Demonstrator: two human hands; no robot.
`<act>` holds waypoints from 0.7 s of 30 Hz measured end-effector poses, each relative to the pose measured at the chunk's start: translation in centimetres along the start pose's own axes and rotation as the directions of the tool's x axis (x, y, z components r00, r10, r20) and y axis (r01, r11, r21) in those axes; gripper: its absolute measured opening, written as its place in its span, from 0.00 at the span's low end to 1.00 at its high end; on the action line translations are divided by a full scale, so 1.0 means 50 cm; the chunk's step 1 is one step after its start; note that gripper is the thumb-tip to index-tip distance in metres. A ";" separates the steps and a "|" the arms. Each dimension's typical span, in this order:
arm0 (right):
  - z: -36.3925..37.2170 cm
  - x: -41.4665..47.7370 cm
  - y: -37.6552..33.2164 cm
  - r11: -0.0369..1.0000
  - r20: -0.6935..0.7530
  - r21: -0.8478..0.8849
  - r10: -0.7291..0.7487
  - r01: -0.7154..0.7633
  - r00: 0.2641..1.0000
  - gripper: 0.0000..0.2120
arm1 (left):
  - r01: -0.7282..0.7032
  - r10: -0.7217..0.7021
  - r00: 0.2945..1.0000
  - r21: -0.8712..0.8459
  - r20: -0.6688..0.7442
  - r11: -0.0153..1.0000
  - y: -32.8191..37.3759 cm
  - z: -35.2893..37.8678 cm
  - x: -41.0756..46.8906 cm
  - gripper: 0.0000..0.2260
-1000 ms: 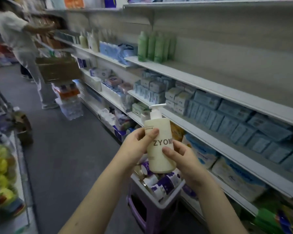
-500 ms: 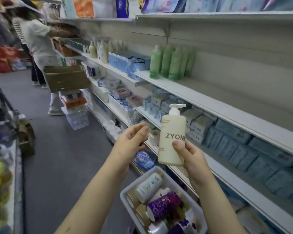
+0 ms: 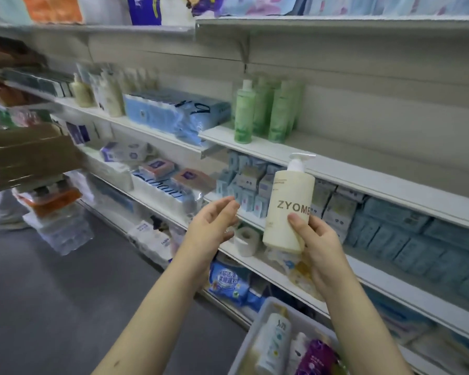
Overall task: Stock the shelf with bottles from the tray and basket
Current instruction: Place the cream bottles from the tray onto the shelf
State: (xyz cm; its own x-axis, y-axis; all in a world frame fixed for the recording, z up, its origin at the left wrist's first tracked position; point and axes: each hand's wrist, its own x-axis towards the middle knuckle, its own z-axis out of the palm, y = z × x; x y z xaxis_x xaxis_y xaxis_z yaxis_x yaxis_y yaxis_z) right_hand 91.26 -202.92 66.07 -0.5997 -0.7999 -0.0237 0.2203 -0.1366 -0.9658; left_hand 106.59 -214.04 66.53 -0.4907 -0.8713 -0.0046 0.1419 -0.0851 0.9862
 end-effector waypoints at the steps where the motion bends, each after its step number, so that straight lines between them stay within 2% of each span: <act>1: 0.021 0.009 0.000 1.000 -0.021 -0.007 -0.019 0.019 1.000 0.20 | -0.005 0.005 1.000 0.005 0.017 1.000 0.006 -0.017 0.023 0.11; 5: 0.063 0.032 -0.011 0.995 -0.109 -0.051 -0.090 0.085 0.990 0.20 | -0.004 0.002 0.994 0.010 0.113 1.000 0.027 -0.029 0.094 0.13; 11: 0.029 0.061 -0.054 0.974 -0.230 -0.156 -0.196 0.163 0.953 0.22 | -0.010 0.016 0.972 -0.029 0.236 1.000 0.047 0.045 0.170 0.12; 14: -0.003 0.081 -0.081 0.967 -0.236 -0.162 -0.230 0.195 0.944 0.21 | -0.038 0.053 0.961 -0.062 0.271 0.997 0.052 0.083 0.196 0.11; 17: -0.022 0.113 -0.090 0.960 -0.226 -0.166 -0.261 0.227 0.938 0.24 | -0.067 0.079 0.948 -0.048 0.307 0.997 0.055 0.108 0.220 0.16; 21: -0.025 0.172 -0.088 0.948 -0.227 -0.196 -0.291 0.249 0.929 0.25 | -0.104 0.111 0.955 -0.040 0.276 0.994 0.062 0.120 0.271 0.22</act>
State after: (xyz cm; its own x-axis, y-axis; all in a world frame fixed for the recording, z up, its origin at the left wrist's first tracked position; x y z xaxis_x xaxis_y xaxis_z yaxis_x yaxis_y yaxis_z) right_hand 84.17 -208.48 69.79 -0.7960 -0.5710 0.2007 -0.0916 -0.2141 -0.9725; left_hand 95.22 -223.22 70.50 -0.6899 -0.7080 0.1508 0.2262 -0.0130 0.9740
